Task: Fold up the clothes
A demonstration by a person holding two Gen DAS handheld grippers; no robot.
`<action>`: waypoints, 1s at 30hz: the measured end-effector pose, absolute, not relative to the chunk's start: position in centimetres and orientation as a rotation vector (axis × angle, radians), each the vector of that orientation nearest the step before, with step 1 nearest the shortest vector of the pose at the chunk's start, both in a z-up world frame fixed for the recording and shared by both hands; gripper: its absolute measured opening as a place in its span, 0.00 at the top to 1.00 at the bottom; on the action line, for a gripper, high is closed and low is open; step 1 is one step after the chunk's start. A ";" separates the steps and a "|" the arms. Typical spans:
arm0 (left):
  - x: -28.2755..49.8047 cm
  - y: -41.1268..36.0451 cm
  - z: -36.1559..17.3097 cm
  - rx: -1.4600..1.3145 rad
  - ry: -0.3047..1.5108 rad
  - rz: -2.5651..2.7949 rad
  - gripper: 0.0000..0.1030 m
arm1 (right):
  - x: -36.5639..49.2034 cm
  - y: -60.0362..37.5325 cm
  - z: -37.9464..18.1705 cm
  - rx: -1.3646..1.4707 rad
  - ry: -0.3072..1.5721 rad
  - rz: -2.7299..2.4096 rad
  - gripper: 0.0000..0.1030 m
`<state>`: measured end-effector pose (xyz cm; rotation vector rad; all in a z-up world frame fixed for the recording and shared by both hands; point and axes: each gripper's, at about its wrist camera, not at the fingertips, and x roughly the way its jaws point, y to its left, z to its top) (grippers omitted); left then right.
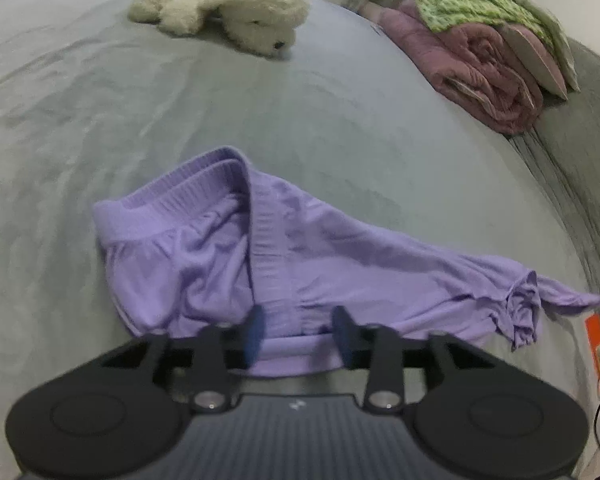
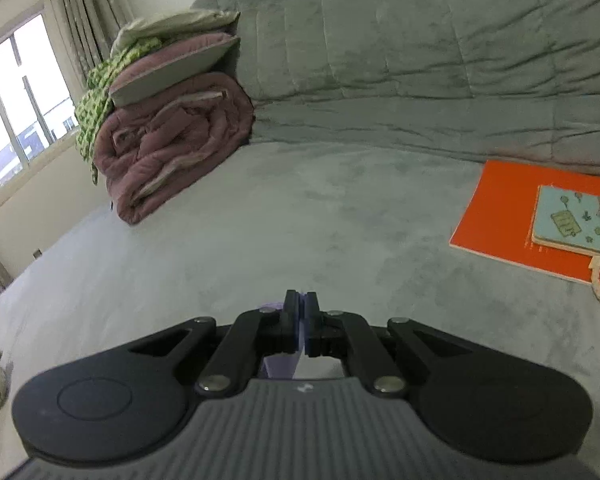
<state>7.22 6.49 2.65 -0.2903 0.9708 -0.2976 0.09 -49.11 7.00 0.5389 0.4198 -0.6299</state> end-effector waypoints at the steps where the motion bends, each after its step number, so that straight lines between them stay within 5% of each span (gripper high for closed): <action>1: 7.2 6.2 2.5 -0.275 0.971 -0.300 0.58 | 0.2 -49.0 6.9 0.537 0.434 -0.620 0.99; 2: 7.2 5.9 2.5 -0.255 0.962 -0.290 0.61 | 0.3 -48.7 6.8 0.540 0.444 -0.607 0.99; 3: 7.2 5.6 2.5 -0.234 0.950 -0.277 0.79 | 0.3 -48.4 6.9 0.542 0.446 -0.599 0.99; 7: 7.2 6.8 3.5 -0.333 0.888 -0.281 0.92 | 0.2 -48.3 7.2 0.537 0.430 -0.593 0.99; 26: 11.7 10.3 9.3 -0.568 0.677 -0.145 0.93 | 2.2 -50.1 8.1 0.556 0.317 -0.521 0.99; 30: 14.4 10.9 10.0 -0.614 0.647 -0.067 0.93 | 2.6 -53.2 7.1 0.734 0.278 -0.522 0.99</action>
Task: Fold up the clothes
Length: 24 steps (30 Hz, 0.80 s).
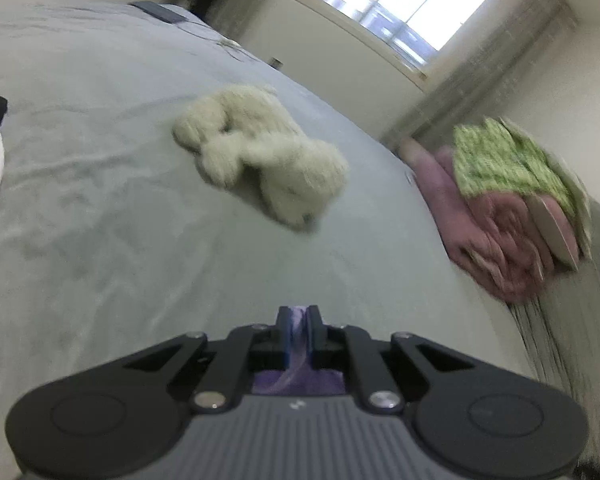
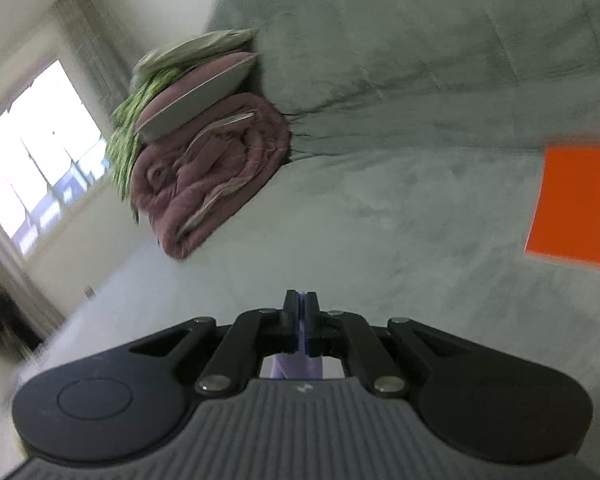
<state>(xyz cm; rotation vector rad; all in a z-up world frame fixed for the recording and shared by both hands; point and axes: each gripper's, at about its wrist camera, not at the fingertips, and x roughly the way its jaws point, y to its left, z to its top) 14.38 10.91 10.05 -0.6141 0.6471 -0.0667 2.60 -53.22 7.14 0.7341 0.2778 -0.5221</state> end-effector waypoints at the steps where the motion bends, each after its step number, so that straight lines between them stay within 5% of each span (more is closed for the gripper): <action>1: 15.0 11.0 10.0 -0.622 0.641 -0.051 0.93 | 2.7 -54.0 6.8 0.776 0.271 -0.526 0.99; 13: 17.2 14.1 7.6 -0.678 0.610 0.078 0.93 | 3.2 -59.2 2.6 1.147 0.209 -0.679 0.99; 15: 17.5 14.4 6.9 -0.678 0.619 0.065 0.93 | 3.9 -59.2 2.4 1.080 0.302 -0.687 0.97; 16: 17.6 14.5 6.6 -0.677 0.630 0.065 0.93 | 4.5 -59.0 2.6 1.017 0.363 -0.668 0.85; 24: 17.3 15.1 7.3 -0.682 0.586 0.052 0.93 | 8.5 -55.7 1.8 0.684 0.734 -0.442 0.85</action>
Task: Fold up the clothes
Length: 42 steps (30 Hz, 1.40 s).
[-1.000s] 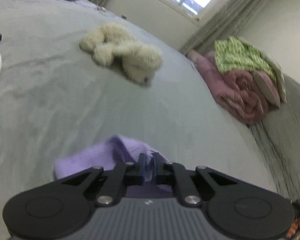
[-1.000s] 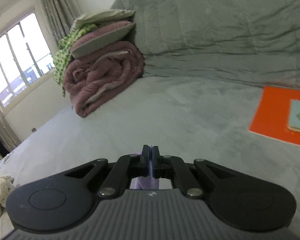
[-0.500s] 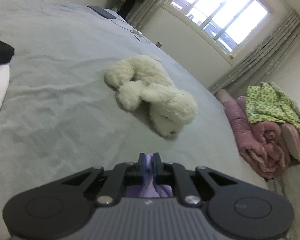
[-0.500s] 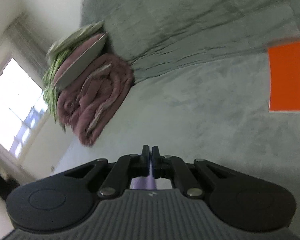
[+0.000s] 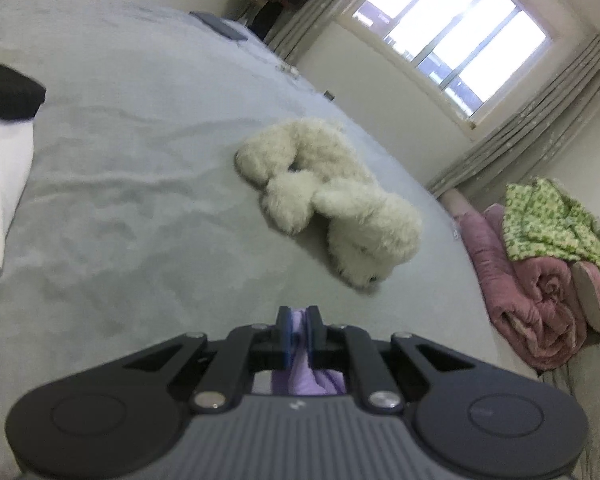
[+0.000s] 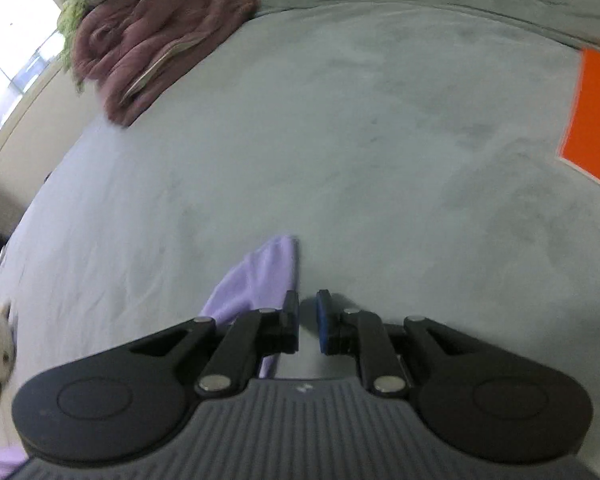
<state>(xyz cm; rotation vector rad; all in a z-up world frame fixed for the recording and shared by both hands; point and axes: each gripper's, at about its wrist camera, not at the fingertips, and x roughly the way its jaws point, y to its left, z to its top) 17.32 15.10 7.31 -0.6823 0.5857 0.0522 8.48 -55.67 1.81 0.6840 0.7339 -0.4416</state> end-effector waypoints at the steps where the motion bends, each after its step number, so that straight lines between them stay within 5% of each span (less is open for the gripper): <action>1: 17.3 14.9 7.3 -0.674 0.595 0.050 0.93 | 8.5 -55.4 2.0 0.662 0.727 -0.426 0.85; 4: 17.4 14.4 7.1 -0.656 0.608 0.046 0.93 | 8.8 -53.8 3.6 0.576 0.686 -0.367 0.83; 6: 17.4 14.4 7.0 -0.659 0.611 0.048 0.93 | 9.3 -52.4 3.4 0.492 0.716 -0.367 0.64; 10: 16.9 14.8 7.5 -0.669 0.597 0.047 0.93 | 9.9 -50.6 2.7 0.372 0.766 -0.364 0.63; 11: 16.8 14.7 7.7 -0.668 0.594 0.047 0.93 | 10.0 -50.3 2.5 0.343 0.778 -0.383 0.65; 13: 16.3 14.6 8.1 -0.667 0.590 0.043 0.93 | 10.0 -49.7 2.1 0.286 0.801 -0.420 0.98; 26: 6.5 17.6 13.7 -0.824 0.465 0.061 0.93 | -3.0 -48.4 12.1 0.720 0.301 -0.413 0.99; 42: -13.0 19.0 26.3 -0.811 0.145 -0.044 0.93 | -19.4 -44.4 22.6 0.813 -0.196 -0.378 0.99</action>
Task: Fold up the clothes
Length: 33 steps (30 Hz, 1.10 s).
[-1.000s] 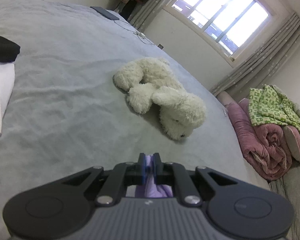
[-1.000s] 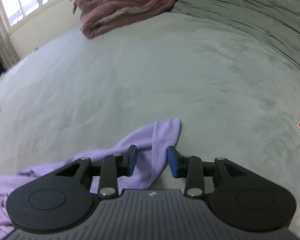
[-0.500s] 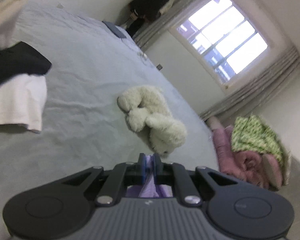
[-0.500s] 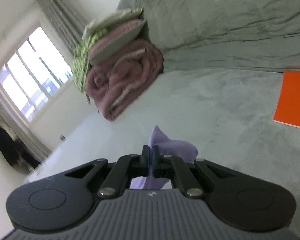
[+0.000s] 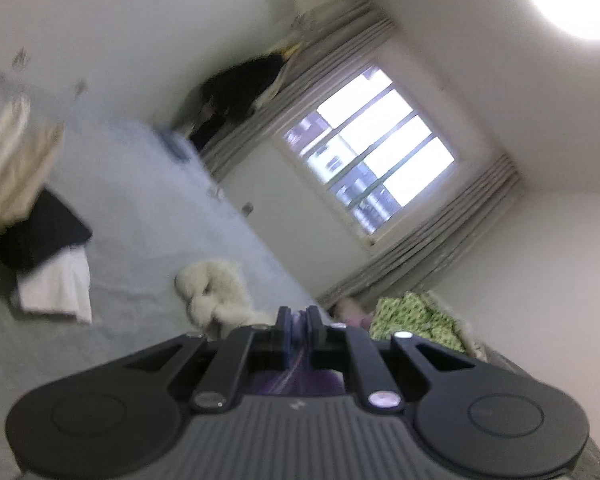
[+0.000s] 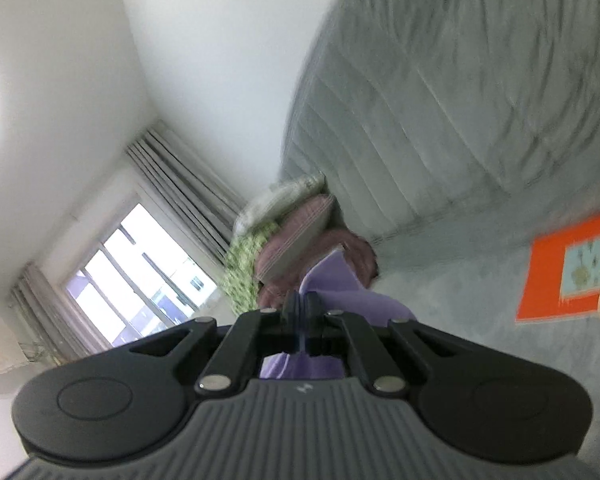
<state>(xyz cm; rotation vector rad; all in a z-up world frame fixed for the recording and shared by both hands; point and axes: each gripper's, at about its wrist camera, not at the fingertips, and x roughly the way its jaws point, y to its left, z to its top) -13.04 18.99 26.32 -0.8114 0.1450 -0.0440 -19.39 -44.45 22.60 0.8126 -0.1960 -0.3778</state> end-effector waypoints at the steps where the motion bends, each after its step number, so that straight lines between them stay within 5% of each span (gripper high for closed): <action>1: -13.7 19.0 26.6 -0.796 0.136 -0.028 0.93 | -19.5 -44.3 23.1 0.804 -0.192 -0.376 0.99; 6: -12.3 19.5 25.0 -0.776 0.212 0.075 0.93 | -16.4 -44.4 22.2 0.789 -0.066 -0.386 0.99; 19: 6.5 18.9 13.4 -0.548 0.609 0.252 0.93 | 3.2 -47.4 11.0 0.710 0.371 -0.538 1.00; 25: 9.6 19.2 9.3 -0.530 0.657 0.289 0.93 | 5.2 -45.9 6.5 0.473 0.581 -0.241 0.90; 33: 9.0 20.5 8.7 -0.570 0.652 0.273 0.93 | 3.7 -46.3 3.9 0.194 0.726 -0.007 0.89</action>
